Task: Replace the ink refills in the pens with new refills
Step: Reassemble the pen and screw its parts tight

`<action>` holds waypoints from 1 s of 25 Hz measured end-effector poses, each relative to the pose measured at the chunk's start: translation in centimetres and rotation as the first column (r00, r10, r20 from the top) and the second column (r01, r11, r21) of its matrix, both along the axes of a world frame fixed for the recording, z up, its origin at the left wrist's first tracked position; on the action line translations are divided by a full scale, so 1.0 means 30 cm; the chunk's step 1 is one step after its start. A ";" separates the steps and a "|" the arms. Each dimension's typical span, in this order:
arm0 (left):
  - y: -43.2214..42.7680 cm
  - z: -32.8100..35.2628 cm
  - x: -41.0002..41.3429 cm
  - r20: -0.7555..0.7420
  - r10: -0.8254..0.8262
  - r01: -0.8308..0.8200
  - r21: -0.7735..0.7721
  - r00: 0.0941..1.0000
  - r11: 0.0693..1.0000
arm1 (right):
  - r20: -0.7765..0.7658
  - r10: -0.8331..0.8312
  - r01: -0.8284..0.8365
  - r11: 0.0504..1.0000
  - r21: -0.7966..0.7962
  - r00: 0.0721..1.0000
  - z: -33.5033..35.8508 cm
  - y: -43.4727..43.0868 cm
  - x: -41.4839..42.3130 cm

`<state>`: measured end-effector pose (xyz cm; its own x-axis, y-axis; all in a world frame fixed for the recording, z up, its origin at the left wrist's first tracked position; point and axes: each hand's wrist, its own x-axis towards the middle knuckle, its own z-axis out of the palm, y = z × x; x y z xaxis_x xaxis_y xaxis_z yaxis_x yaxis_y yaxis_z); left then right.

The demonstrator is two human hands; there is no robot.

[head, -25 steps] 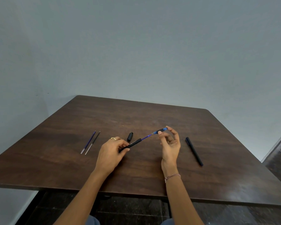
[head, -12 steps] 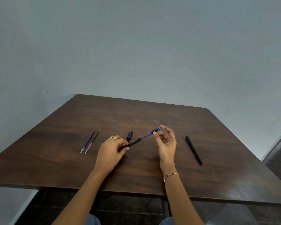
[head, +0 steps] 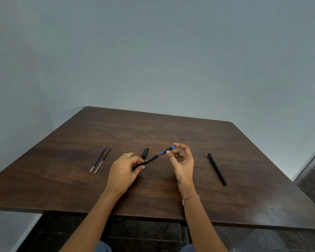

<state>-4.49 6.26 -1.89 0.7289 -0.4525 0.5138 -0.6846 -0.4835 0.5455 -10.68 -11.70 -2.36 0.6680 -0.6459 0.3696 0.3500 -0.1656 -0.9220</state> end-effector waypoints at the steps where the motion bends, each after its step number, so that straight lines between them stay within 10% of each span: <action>1: 0.001 0.000 -0.001 0.003 -0.005 0.005 0.002 1.000 1.000 | -0.002 0.019 -0.019 1.000 -0.010 1.000 0.000 0.002 -0.001; 25: -0.001 -0.004 0.006 0.128 0.034 -0.041 0.052 0.991 0.998 | -0.043 0.134 -0.135 0.990 -0.039 0.990 -0.014 -0.006 0.007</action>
